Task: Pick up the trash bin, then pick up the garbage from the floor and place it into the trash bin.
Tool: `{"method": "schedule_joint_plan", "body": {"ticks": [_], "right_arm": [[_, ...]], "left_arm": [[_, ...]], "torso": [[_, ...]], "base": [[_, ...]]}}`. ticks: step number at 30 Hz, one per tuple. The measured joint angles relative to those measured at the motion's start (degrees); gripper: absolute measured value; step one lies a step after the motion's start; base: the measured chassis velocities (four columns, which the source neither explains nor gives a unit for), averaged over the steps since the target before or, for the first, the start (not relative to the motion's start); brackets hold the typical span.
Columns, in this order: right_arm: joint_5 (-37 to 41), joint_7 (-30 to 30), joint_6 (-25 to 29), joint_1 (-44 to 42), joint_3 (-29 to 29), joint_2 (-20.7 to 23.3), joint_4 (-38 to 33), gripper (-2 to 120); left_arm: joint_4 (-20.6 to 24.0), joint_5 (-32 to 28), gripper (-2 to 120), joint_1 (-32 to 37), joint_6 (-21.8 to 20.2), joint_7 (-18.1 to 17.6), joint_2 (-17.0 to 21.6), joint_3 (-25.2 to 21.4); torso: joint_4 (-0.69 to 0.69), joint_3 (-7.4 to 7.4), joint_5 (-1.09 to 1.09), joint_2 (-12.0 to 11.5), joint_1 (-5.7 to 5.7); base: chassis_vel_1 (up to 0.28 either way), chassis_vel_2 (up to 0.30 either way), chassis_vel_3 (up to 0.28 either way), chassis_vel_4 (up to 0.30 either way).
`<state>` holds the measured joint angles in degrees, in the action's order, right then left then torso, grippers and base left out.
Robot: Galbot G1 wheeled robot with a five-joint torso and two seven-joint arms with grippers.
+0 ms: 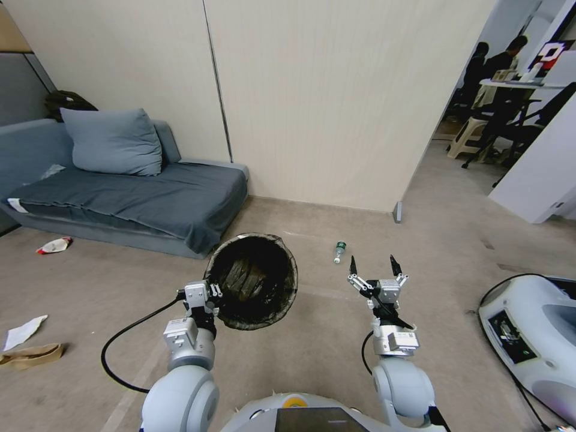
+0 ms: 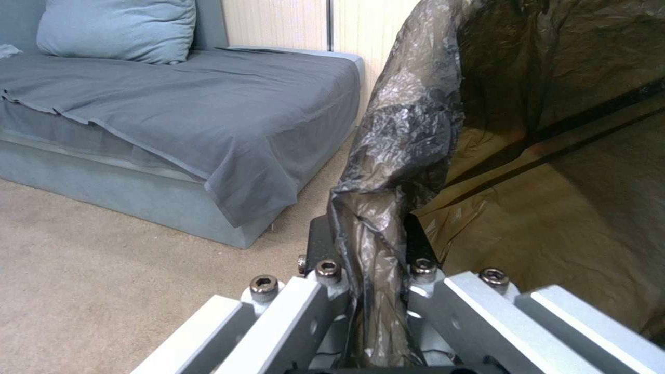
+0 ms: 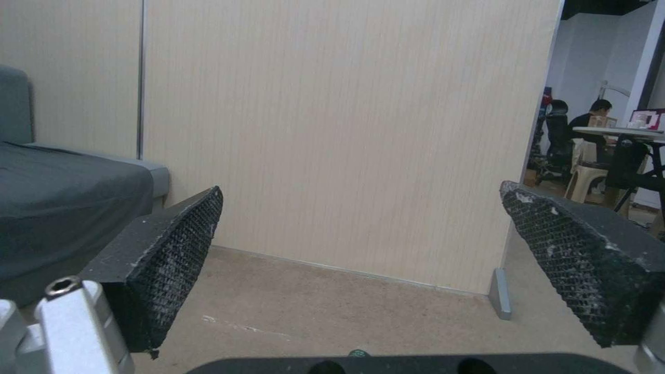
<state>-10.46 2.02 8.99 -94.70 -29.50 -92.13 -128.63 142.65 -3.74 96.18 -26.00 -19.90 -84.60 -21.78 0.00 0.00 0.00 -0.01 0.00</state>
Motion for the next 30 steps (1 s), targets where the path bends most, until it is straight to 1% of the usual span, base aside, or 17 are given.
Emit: {"method": "schedule_joint_plan", "body": {"ticks": [7,14,20,22,24,27,30], "right_arm": [[0.00,-0.12,0.24,-0.08,-0.04,0.00,0.00,100],[0.04,-0.15,0.32,-0.09,-0.02,0.00,0.11,100],[0.07,-0.18,0.39,-0.14,0.00,0.00,0.13,100],[0.09,-0.19,0.39,-0.16,0.01,0.00,0.14,100],[0.09,-0.20,0.42,-0.13,0.00,0.00,0.15,100],[0.08,-0.24,0.48,-0.11,-0.05,0.00,0.21,100],[0.08,-0.39,0.48,-0.15,-0.04,-0.01,0.23,100]], "left_arm": [[-0.55,0.11,0,-0.07,0.23,0.05,-0.02,0.11],[-0.73,0.31,0,-0.04,0.41,0.05,-0.04,0.18],[-0.89,0.34,0,-0.06,0.42,0.03,-0.04,0.35],[-0.93,0.34,0,-0.06,0.44,0.02,-0.05,0.35],[-0.94,0.38,0,-0.07,0.47,-0.02,-0.04,0.33],[-0.95,0.44,0,-0.07,0.49,-0.05,-0.06,0.48],[-0.96,0.48,0,-0.07,0.49,-0.10,-0.15,0.58]], "torso": [[0.00,0.00,0.00,0.00,0.00],[0.00,0.00,0.00,0.00,0.00],[-0.01,0.00,-0.02,0.00,0.00],[0.00,0.00,0.02,0.00,0.00],[0.01,0.00,-0.02,0.00,0.00],[-0.01,-0.01,0.01,0.00,0.00],[0.00,0.00,-0.01,0.00,0.00]], "base": [[0.000,0.000,0.000,0.000],[-0.108,0.108,0.102,-0.120],[-0.223,0.220,0.226,-0.234],[-0.245,0.252,0.258,-0.269],[-0.279,0.267,0.275,-0.261],[-0.289,0.299,0.301,-0.286],[-0.323,0.306,0.300,-0.334]]}}
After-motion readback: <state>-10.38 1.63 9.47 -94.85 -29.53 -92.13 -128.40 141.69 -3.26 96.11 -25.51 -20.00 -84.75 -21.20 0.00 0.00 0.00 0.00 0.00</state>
